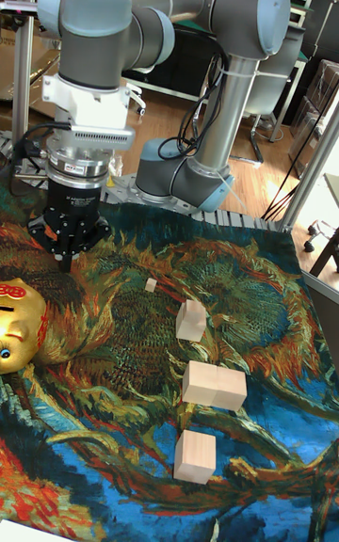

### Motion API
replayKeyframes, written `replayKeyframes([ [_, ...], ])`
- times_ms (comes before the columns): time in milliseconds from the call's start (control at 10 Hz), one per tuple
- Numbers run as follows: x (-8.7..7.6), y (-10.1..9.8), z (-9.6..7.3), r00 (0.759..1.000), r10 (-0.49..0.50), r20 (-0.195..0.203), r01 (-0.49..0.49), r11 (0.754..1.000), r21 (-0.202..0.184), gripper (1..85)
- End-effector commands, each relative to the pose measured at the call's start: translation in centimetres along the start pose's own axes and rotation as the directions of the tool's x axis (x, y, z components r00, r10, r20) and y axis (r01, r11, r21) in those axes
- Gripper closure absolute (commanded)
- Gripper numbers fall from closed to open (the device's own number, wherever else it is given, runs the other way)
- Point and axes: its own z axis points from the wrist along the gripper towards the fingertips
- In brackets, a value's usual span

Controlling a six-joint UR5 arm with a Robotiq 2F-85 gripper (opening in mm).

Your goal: Drop coins into a piggy bank

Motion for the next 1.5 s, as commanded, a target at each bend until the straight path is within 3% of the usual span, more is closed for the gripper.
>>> replayKeyframes([
  [0,-0.4,-3.3,0.6,0.99,-0.14,-0.004,0.14,0.99,0.031,84.3],
  [200,-0.4,-3.7,0.7,0.987,-0.158,-0.007,0.158,0.987,0.022,84.3],
  [500,-0.1,-3.7,0.7,0.996,-0.086,-0.018,0.087,0.996,0.023,84.3],
  [600,0.3,-4.4,0.7,0.995,-0.097,-0.037,0.099,0.994,0.047,84.3],
  [800,0.4,-5.0,0.3,0.985,-0.159,-0.06,0.161,0.987,0.026,84.3],
  [1100,0.1,-4.9,0.1,0.982,-0.18,-0.062,0.181,0.983,0.014,84.3],
  [1400,-0.5,-5.5,0.1,0.922,-0.384,-0.052,0.385,0.922,0.029,84.3],
])
